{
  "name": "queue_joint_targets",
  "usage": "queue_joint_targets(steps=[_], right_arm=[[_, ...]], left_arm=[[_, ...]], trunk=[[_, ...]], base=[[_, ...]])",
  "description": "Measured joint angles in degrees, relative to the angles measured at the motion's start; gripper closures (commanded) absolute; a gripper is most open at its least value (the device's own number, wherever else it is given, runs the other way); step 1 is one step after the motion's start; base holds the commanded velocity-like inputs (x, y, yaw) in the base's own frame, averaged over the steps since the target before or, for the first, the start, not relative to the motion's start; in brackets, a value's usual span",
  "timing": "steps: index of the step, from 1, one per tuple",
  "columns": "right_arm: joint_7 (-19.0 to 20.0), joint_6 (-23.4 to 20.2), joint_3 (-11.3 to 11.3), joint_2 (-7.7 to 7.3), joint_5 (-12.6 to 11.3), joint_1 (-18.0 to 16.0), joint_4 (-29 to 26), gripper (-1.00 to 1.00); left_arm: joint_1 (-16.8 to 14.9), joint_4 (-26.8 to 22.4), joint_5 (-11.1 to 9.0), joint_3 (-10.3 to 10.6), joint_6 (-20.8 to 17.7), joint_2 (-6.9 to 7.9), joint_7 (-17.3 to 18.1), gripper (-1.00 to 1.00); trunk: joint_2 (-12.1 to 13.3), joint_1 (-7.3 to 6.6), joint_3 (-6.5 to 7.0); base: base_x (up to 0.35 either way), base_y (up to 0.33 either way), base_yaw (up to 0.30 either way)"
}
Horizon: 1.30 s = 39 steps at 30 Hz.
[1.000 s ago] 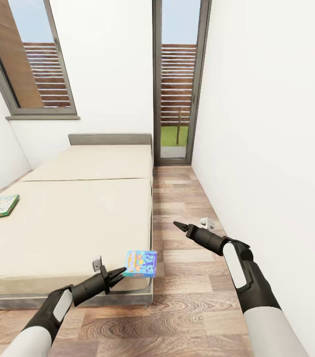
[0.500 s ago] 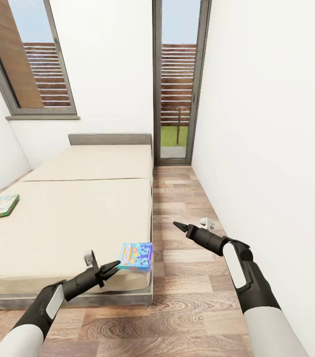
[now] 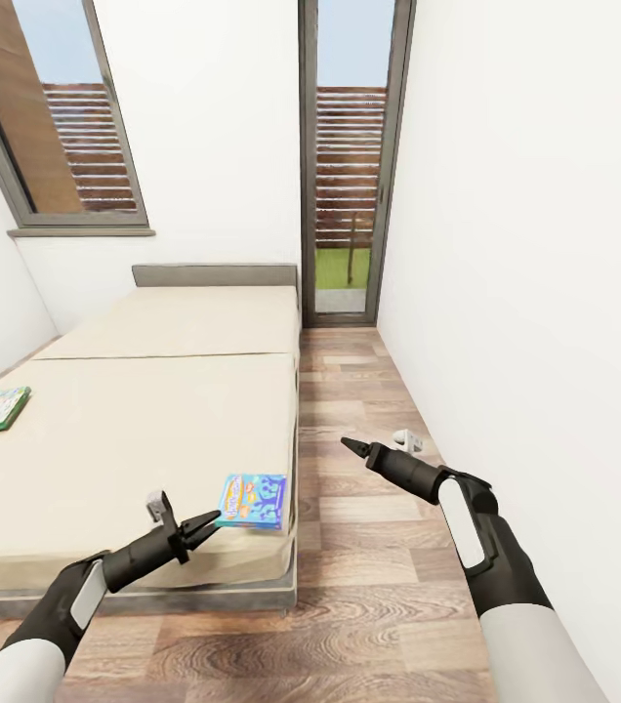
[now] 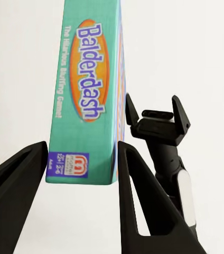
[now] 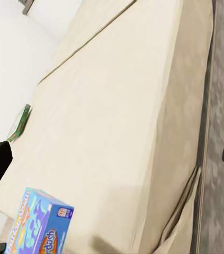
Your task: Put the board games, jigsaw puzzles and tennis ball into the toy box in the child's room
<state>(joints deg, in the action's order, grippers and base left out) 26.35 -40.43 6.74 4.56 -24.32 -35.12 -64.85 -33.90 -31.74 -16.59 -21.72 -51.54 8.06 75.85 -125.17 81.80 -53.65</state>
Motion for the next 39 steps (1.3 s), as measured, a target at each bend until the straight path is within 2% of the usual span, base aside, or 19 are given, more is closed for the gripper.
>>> queue_joint_targets(steps=[7, 11, 16, 27, 35, 39], right_arm=[[0.0, 0.0, -0.1, 0.03, 0.0, 0.0, 0.0, -1.0], [0.0, 0.0, -0.1, 0.03, 0.0, 0.0, 0.0, -1.0], [0.0, 0.0, -0.1, 0.03, 0.0, 0.0, 0.0, -1.0], [0.0, 0.0, -0.1, 0.02, 0.0, 0.0, 0.0, -1.0], [0.0, 0.0, -0.1, 0.03, 0.0, 0.0, 0.0, -1.0], [-0.1, 0.0, -0.2, 0.03, 0.1, 0.0, 0.0, -1.0]], left_arm=[[0.0, 0.0, 0.0, 0.0, -1.5, 0.94, 0.2, 1.0], [-0.1, -1.0, -0.1, -0.1, -3.4, 2.08, 0.3, 1.0], [-0.1, -1.6, -0.2, 0.0, -3.8, 2.49, 0.3, 1.0], [-0.1, -3.4, -0.2, 0.0, -5.7, 3.05, 0.3, 1.0], [-0.1, -4.6, -0.1, 0.1, -6.3, 4.05, 0.3, 1.0], [-0.1, -4.7, -0.1, 1.3, -6.4, 4.38, 0.3, 1.0]], trunk=[[0.0, 0.0, 0.0], [0.0, 0.0, 0.0], [0.0, 0.0, 0.0], [4.4, -2.41, 1.97], [7.6, -4.17, 3.41], [9.2, -5.05, 4.13]], base=[[0.003, -0.002, 0.0], [0.0, 0.0, 0.0], [0.0, 0.0, 0.0], [0.0, 0.0, 0.0], [0.0, 0.0, 0.0], [0.0, 0.0, 0.0]])
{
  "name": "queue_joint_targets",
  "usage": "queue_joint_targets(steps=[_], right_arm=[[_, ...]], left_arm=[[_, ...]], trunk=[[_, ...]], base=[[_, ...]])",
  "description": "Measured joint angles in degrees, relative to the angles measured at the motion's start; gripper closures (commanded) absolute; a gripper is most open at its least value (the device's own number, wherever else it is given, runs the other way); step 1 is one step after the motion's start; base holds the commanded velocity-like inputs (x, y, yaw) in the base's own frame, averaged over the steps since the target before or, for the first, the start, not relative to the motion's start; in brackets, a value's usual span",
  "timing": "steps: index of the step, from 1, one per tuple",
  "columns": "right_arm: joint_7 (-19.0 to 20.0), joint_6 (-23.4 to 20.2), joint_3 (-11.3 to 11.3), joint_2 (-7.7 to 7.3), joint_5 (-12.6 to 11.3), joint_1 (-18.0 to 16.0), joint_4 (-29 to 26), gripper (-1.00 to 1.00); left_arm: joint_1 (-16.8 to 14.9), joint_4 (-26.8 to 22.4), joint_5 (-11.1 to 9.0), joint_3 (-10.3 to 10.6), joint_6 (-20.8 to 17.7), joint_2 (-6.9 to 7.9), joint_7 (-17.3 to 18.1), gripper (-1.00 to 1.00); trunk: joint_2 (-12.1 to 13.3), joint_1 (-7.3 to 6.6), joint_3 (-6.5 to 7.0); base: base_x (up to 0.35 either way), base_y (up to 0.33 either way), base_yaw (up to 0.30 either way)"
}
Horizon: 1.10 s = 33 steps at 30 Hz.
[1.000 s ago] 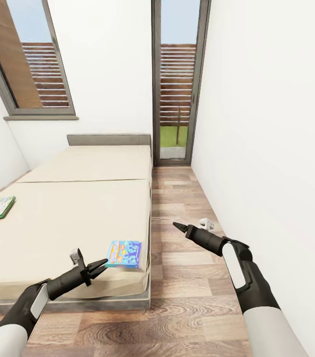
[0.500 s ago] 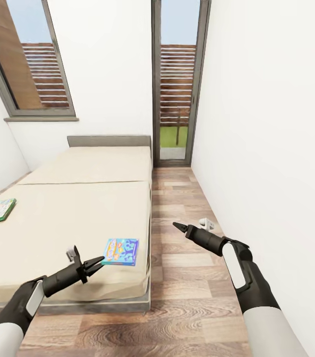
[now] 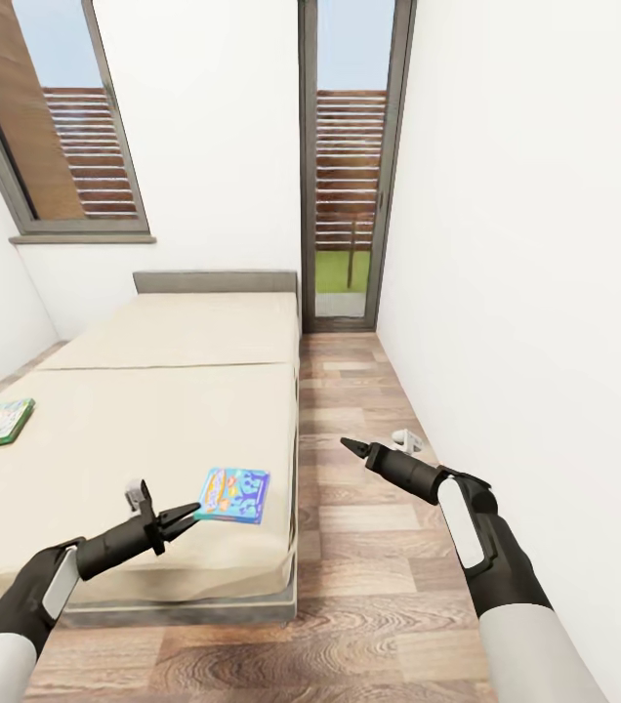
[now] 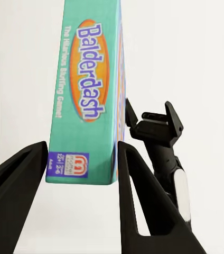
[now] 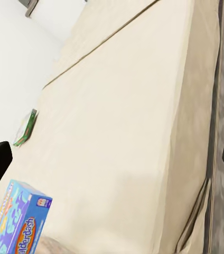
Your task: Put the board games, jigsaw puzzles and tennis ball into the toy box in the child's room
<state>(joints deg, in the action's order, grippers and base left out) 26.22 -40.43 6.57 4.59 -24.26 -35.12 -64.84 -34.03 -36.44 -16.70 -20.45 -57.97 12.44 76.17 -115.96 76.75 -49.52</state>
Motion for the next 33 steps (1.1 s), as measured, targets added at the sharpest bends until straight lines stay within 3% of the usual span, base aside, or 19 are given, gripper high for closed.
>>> queue_joint_targets(steps=[4, 24, 33], right_arm=[[-0.1, 0.0, -0.1, 0.0, 0.0, 0.0, 0.0, -1.0], [0.0, -0.2, -0.3, 0.04, -0.2, 0.0, -0.5, -1.0], [-0.1, -1.1, -0.2, 1.51, -0.3, 0.3, -0.4, -1.0]], left_arm=[[0.0, 0.0, 0.0, 1.6, 0.0, 0.28, 0.0, 1.0], [-0.1, 0.0, 0.0, 2.6, 0.0, 0.93, 0.0, 1.0], [-0.1, 0.0, 0.0, 3.9, 0.0, 0.97, 0.0, 1.0]], trunk=[[1.6, -0.88, 0.72], [9.6, -5.27, 4.31], [13.2, -7.25, 5.92]], base=[[0.0, 0.0, 0.0], [0.0, 0.0, 0.0], [0.0, 0.0, 0.0]])
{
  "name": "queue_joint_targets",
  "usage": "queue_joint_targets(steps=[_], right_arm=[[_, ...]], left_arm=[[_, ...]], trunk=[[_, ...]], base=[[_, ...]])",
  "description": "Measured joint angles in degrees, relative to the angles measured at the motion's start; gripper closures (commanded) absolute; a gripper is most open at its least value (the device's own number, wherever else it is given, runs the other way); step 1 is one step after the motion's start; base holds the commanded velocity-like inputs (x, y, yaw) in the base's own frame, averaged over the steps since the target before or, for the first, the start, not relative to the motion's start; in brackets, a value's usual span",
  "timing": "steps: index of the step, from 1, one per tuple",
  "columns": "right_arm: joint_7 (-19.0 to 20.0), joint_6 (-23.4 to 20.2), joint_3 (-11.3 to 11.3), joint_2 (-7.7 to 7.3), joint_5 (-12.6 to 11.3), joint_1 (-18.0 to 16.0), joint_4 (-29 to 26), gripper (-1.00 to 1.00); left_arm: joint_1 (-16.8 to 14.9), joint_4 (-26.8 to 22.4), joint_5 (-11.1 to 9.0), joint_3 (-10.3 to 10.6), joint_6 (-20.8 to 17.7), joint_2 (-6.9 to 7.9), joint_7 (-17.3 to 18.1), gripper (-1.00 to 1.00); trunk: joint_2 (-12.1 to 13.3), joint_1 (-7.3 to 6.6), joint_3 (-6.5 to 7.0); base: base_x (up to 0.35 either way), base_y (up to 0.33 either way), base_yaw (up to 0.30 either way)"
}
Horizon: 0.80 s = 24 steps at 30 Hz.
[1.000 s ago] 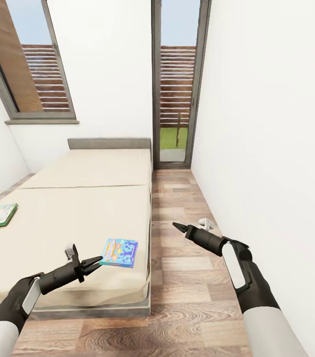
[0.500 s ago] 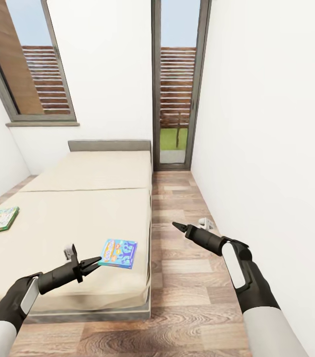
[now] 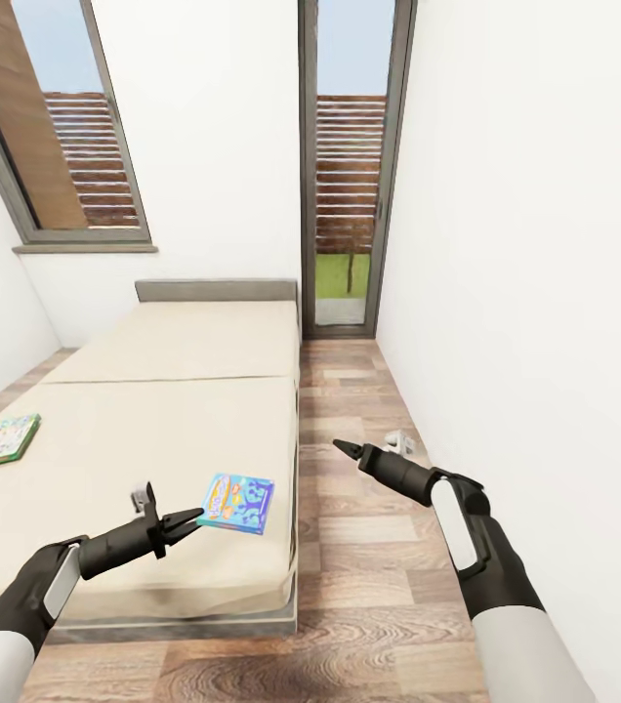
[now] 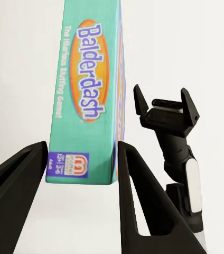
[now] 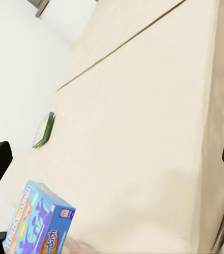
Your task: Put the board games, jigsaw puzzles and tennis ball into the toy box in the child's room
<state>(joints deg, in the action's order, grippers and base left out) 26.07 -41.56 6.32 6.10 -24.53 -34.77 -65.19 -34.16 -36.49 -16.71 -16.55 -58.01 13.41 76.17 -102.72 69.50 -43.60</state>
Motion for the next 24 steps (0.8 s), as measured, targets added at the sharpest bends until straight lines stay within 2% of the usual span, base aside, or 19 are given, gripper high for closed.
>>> queue_joint_targets(steps=[7, 24], right_arm=[[0.1, 0.5, 0.0, 0.25, 0.2, 1.6, -0.2, -1.0], [0.2, 0.9, 0.1, 0.25, 0.2, 1.8, -0.3, -1.0]], left_arm=[[0.0, 0.0, 0.0, 0.1, 0.0, 0.08, 0.0, 1.0], [0.0, 0.0, 0.0, 0.0, -0.1, 0.29, 0.0, 1.0]], trunk=[[2.8, -1.54, 1.26], [9.6, -5.27, 4.31]], base=[[0.0, 0.0, 0.0], [0.0, 0.0, 0.014]])
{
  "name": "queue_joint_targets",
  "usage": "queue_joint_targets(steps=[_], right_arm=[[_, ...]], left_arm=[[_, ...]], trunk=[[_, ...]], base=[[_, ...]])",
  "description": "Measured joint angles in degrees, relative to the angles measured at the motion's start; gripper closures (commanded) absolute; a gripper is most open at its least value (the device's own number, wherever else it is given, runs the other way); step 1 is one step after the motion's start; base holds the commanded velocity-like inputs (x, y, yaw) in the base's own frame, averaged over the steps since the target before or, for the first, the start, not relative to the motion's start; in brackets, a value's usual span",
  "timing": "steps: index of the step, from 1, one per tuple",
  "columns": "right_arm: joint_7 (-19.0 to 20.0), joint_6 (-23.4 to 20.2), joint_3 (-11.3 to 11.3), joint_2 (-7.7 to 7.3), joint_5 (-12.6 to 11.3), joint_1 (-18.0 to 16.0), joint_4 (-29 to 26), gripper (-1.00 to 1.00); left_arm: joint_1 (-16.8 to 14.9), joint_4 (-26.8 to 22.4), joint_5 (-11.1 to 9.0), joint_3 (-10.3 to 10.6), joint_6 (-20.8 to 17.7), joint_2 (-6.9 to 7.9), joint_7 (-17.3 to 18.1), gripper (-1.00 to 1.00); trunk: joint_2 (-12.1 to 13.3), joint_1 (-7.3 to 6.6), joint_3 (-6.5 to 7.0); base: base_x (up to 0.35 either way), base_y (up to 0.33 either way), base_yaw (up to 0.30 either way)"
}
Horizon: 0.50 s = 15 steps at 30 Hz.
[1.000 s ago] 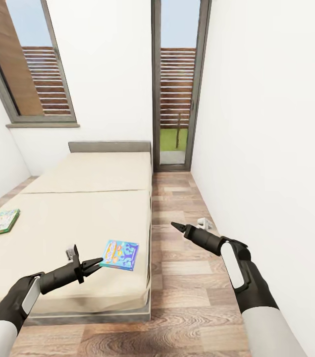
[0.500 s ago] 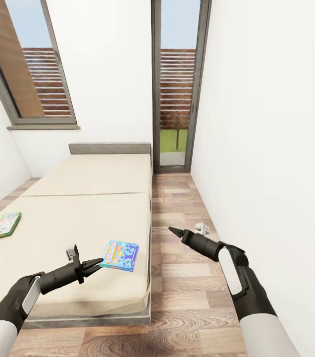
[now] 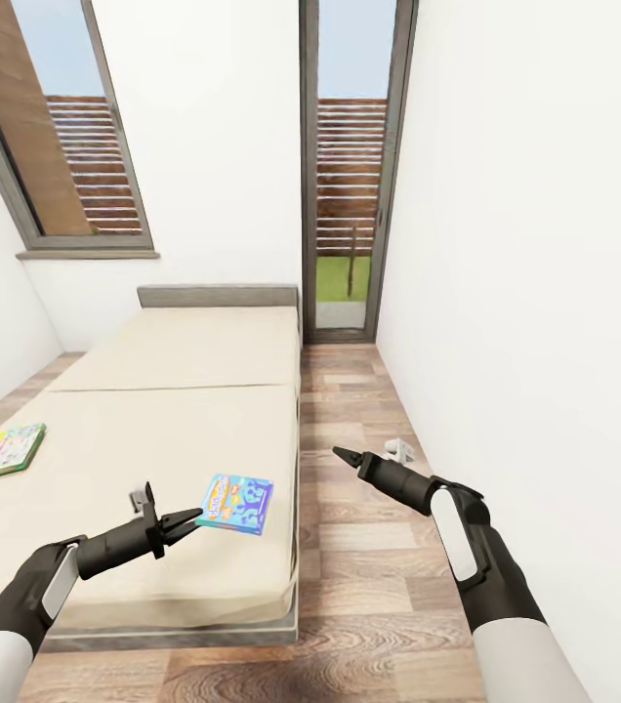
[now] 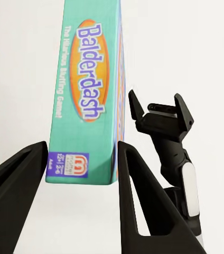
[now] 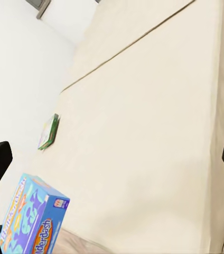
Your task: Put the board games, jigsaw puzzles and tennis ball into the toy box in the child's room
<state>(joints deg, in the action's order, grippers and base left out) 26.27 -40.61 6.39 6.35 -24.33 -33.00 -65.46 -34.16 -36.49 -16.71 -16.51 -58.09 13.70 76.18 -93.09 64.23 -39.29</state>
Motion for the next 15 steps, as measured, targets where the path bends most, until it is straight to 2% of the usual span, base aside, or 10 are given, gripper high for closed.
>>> queue_joint_targets(steps=[15], right_arm=[[-0.1, 0.1, -0.1, 0.49, 0.1, 0.0, 0.3, -1.0]], left_arm=[[0.0, 0.0, 0.0, 0.0, 0.1, 0.43, 0.0, 1.0]], trunk=[[6.0, -3.3, 2.69]], base=[[0.0, 0.0, 0.003]])
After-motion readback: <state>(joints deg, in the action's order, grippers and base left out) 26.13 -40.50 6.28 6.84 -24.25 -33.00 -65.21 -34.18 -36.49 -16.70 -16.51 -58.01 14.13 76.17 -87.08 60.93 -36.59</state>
